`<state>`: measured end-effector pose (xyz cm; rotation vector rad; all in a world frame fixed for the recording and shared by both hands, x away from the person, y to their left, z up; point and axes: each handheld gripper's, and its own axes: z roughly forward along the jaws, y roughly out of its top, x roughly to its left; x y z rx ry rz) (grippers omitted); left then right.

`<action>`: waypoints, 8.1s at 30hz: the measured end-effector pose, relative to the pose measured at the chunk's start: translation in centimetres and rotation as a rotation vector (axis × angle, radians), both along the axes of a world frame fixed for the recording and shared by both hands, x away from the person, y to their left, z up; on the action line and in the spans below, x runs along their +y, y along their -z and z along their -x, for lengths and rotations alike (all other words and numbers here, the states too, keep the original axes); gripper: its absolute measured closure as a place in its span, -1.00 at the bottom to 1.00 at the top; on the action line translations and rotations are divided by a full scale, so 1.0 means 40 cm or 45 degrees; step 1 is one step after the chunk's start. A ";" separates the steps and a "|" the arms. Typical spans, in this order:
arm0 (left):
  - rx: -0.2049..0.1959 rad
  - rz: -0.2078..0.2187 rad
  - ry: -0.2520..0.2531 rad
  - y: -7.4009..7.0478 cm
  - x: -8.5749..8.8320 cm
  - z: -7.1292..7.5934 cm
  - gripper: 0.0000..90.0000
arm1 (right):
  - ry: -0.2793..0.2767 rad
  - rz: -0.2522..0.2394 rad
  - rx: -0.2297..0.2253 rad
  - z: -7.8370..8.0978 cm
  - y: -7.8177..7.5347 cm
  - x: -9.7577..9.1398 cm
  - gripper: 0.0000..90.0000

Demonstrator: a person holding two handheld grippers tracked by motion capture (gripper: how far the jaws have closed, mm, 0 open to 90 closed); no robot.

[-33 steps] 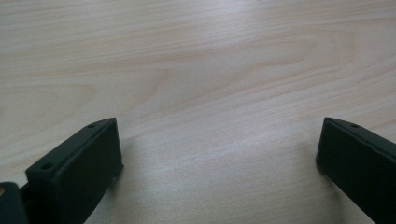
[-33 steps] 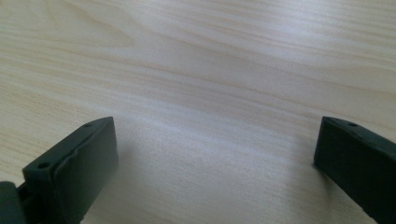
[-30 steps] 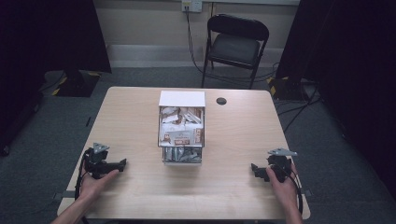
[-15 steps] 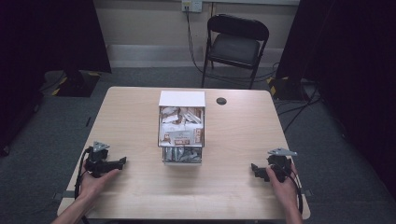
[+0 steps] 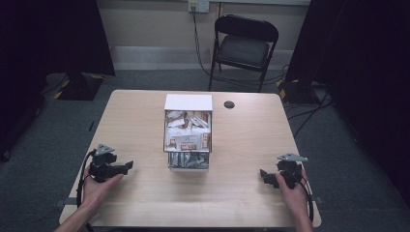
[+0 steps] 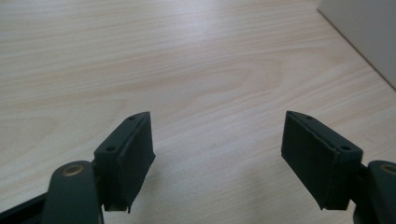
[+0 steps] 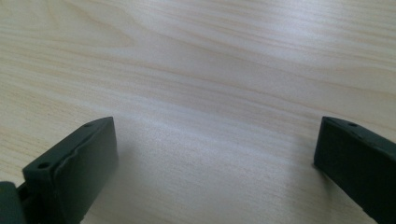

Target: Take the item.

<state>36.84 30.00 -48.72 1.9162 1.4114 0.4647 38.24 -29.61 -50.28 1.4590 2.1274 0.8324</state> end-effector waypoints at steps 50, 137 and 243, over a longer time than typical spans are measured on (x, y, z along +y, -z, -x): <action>-0.288 0.244 0.318 -0.219 -0.053 0.069 -0.07 | 0.000 0.001 -0.002 -0.001 0.000 0.000 -1.00; -0.317 0.330 0.874 -0.412 -0.357 -0.053 0.53 | -0.001 0.001 -0.003 -0.001 0.000 0.000 -1.00; -0.353 0.485 0.906 -0.459 -0.291 -0.032 1.00 | 0.000 0.000 -0.002 -0.001 0.000 0.000 -1.00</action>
